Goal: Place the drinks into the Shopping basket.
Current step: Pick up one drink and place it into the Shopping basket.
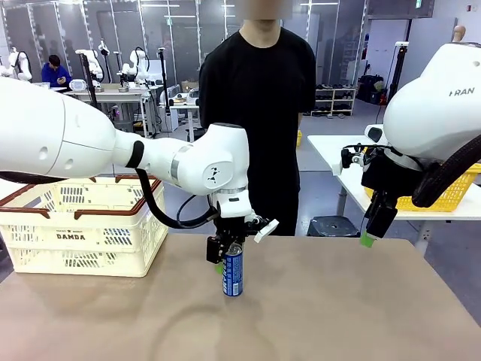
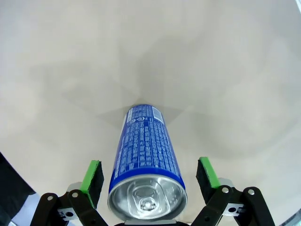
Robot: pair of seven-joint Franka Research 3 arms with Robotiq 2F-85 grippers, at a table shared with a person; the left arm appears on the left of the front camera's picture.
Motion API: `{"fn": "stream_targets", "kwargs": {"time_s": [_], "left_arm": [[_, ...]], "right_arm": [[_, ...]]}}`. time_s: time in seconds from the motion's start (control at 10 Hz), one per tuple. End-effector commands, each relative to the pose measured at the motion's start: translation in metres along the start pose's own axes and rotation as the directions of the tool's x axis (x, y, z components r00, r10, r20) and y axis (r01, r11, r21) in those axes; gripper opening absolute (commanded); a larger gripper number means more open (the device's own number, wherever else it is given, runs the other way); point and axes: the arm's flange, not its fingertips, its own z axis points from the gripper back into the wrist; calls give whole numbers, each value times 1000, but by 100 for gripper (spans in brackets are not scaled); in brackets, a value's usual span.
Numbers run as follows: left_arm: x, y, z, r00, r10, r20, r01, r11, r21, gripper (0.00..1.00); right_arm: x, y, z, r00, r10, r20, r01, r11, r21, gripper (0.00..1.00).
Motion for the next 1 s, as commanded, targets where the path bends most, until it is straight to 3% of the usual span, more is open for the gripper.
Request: {"fn": "stream_targets", "kwargs": {"time_s": [0.0,0.3,0.4,0.5,0.6,0.7,0.8,0.9], "left_arm": [[4,1,-2,1000,21,2,-21,1000,-22,100],[5,-1,-7,1000,13,12,-13,1000,3,100],[4,-1,-6,1000,22,8,-22,1000,17,81],[4,-2,-5,999,25,21,-25,1000,17,81],[4,-2,-4,999,23,24,-23,999,22,62],[3,-3,-3,999,29,21,-30,999,15,77],[3,-4,-3,999,34,29,-34,999,6,42],[3,-4,-1,999,33,29,-33,999,5,57]], "right_arm": [[-1,0,0,1000,0,1,0,1000,-1,100],[-1,0,0,1000,0,1,0,1000,-1,100],[-1,0,0,1000,0,1,0,1000,-1,100],[-1,0,0,1000,0,1,0,1000,-1,100],[-1,0,0,1000,0,1,0,1000,-1,100],[-1,0,0,1000,0,1,0,1000,-1,100],[-1,0,0,1000,0,1,0,1000,-1,100],[-1,0,0,1000,0,1,0,1000,-1,100]]}}
